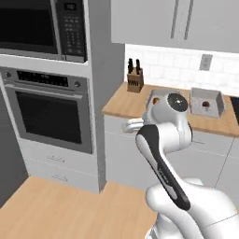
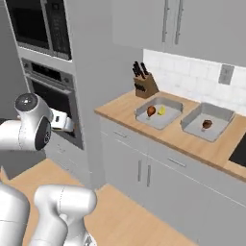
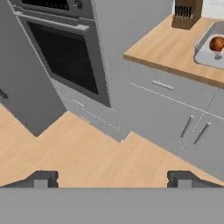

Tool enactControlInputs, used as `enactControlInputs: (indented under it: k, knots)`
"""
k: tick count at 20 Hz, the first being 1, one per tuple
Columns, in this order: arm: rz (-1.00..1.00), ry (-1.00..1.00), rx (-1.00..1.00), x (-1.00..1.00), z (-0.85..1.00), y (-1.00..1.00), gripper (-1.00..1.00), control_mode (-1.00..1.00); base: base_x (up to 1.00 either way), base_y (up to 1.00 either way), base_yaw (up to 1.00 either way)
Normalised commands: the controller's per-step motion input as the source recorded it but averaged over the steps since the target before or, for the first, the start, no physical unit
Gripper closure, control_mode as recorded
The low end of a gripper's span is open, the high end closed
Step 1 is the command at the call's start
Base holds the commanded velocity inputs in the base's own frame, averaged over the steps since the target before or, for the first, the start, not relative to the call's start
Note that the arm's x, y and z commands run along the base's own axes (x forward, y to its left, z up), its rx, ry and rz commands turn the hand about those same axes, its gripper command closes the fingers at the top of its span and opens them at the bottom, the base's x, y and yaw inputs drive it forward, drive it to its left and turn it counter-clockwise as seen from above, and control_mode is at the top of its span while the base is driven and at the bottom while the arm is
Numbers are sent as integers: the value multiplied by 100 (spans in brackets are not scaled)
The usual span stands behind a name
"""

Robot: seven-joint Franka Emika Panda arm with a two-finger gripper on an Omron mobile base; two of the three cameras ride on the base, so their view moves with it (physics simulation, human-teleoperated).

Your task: Place one lemon wedge and one chicken drumstick in each tupperware on the nearby counter, to pack two identical lunches.

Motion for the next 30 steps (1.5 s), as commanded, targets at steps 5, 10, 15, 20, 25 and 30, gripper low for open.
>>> enactControlInputs:
  k: [5, 10, 15, 20, 25, 30]
  knots:
    - [0, 0, 0, 0, 0, 0, -100, 100, -22, 98, 62]
    - [0, 0, 0, 0, 0, 0, -100, 100, 69, 100, 37]
    - [0, 0, 0, 0, 0, 0, -100, 100, 12, 94, 63]
    - [0, 0, 0, 0, 0, 0, -100, 100, 41, 100, 50]
    - [0, 0, 0, 0, 0, 0, -100, 100, 100, 100, 6]
    - [0, 0, 0, 0, 0, 0, -100, 100, 100, 100, -3]
